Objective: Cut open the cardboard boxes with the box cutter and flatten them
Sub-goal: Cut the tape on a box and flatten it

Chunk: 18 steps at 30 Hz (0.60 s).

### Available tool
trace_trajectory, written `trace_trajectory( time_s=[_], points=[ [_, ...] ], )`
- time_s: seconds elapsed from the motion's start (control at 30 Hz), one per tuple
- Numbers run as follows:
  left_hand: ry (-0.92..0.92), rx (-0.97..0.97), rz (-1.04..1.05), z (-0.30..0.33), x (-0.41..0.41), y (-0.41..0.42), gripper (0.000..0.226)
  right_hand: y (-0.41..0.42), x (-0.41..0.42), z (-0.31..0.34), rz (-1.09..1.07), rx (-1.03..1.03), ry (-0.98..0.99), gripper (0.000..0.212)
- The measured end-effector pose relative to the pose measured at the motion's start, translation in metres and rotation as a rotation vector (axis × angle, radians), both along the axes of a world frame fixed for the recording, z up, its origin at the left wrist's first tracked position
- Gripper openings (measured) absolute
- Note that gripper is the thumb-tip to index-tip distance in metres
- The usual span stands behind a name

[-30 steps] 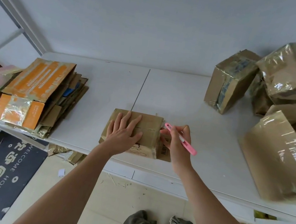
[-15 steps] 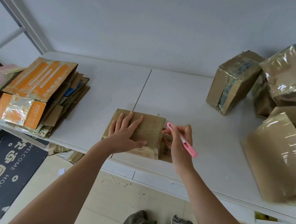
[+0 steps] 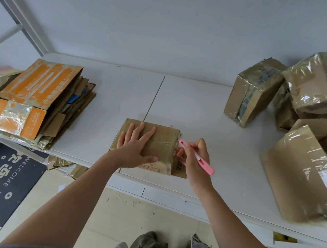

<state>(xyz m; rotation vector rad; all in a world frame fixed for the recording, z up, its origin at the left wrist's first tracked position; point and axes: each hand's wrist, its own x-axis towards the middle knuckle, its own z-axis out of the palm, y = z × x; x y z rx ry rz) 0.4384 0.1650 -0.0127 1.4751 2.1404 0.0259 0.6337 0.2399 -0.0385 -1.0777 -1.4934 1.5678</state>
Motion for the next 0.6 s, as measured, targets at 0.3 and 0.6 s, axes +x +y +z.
trace_trajectory(
  time_s=[0.3,0.6],
  points=[
    [-0.004,0.011,0.003,0.000,-0.001,-0.001,0.097,-0.008,0.010,0.001,0.052,0.024,-0.001,0.018],
    [-0.017,0.018,0.022,0.001,0.001,-0.001,0.098,-0.027,0.016,-0.002,0.088,0.138,-0.028,0.015]
  ],
)
